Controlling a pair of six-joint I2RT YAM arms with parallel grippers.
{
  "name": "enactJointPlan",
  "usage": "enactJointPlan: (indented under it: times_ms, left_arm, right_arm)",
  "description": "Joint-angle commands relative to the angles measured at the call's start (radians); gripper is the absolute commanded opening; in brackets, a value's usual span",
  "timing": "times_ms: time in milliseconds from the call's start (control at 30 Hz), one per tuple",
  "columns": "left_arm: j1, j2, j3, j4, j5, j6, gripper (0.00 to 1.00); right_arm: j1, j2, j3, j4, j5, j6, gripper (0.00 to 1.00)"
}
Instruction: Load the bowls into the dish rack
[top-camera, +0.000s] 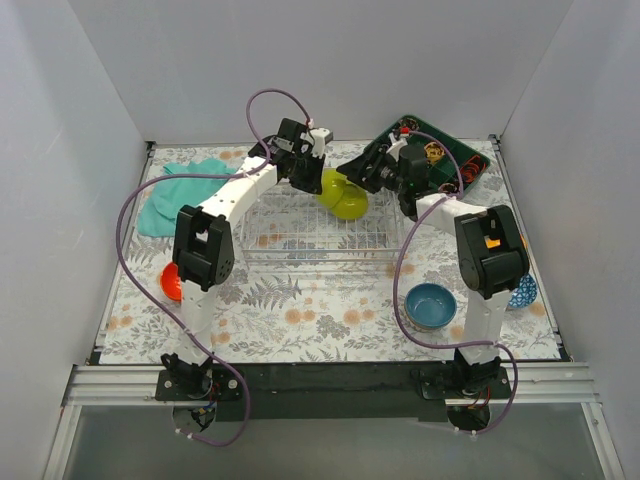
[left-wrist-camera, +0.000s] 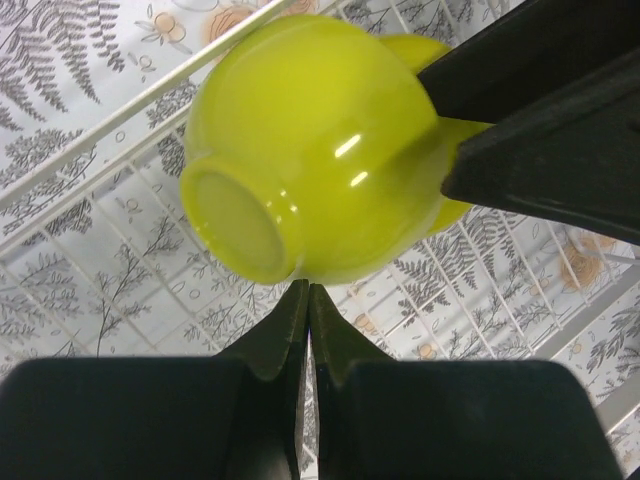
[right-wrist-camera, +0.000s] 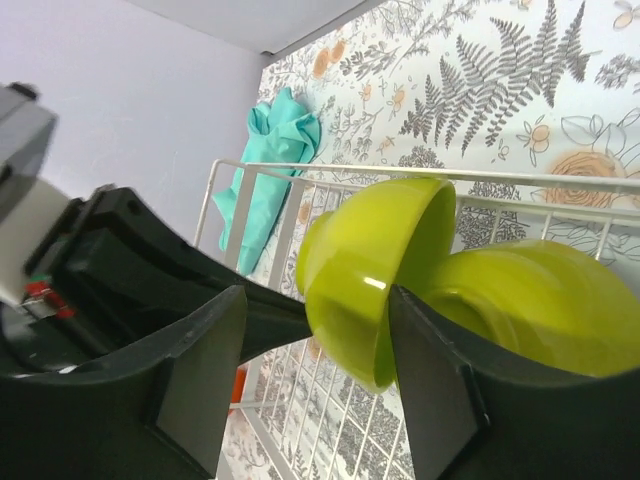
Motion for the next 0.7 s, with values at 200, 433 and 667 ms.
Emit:
enactJointPlan:
  times_ms: [200,433,667]
  left_arm:
    - [-0.025,0.055,0.095,0.029,0.025,-0.019,0.0]
    - [-0.067,0.09,0.172,0.047,0.042,-0.036,0.0]
    - [-0.12,0.151,0.238,0.057,0.049,-0.046,0.0]
  right_arm:
    - [-0.036,-0.181,-0.003,-0.07,0.012,-0.232,0.68]
    - [-0.064,-0.241,-0.043,-0.097,0.004,-0.289,0.68]
    - [-0.092,-0.299,-0.099,-0.103,0.006,-0.309,0.68]
